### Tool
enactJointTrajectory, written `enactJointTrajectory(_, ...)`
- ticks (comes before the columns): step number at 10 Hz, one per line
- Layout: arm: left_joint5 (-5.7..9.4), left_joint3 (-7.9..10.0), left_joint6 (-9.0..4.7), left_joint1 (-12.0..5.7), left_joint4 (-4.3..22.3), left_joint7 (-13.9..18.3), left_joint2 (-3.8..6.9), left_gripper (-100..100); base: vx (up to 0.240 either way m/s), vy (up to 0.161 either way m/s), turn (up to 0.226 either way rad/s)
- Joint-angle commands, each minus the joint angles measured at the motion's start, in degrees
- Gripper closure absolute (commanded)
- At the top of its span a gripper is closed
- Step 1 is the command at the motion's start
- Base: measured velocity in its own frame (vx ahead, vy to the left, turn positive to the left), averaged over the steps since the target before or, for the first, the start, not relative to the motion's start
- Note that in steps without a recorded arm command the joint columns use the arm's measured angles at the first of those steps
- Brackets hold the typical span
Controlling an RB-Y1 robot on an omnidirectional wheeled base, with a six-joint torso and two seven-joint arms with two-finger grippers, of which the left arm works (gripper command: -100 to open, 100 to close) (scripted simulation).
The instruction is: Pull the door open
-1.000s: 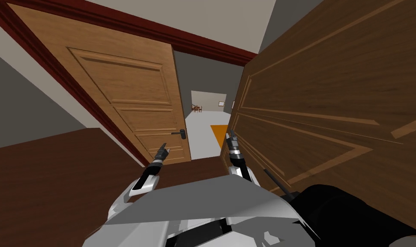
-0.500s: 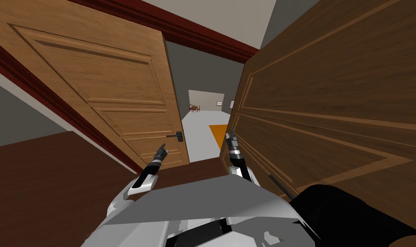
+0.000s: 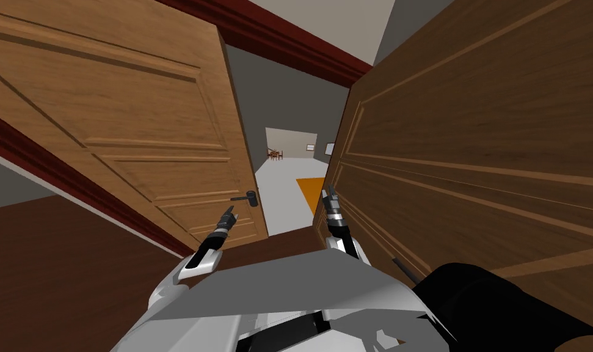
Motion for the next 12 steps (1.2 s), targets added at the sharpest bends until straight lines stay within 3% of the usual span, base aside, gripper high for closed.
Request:
enactJointTrajectory(1, 0.19, 0.54, -0.33, -0.17, 0.80, 0.16, 0.26, -100, 0.192, -0.012, -0.126)
enactJointTrajectory(6, 1.29, 3.33, -1.88, -0.25, 4.31, 1.10, 1.93, -100, 0.211, 0.012, -0.127)
enactJointTrajectory(8, 1.29, 3.38, -1.71, -0.34, 4.19, 1.04, 1.90, -100, 0.134, 0.013, -0.041)
enactJointTrajectory(9, 1.29, 3.38, -1.71, -0.34, 4.19, 1.04, 1.90, 100, -0.021, -0.008, 0.013)
enactJointTrajectory(12, 1.29, 3.38, -1.71, -0.34, 4.19, 1.04, 1.90, 100, -0.019, -0.001, -0.011)
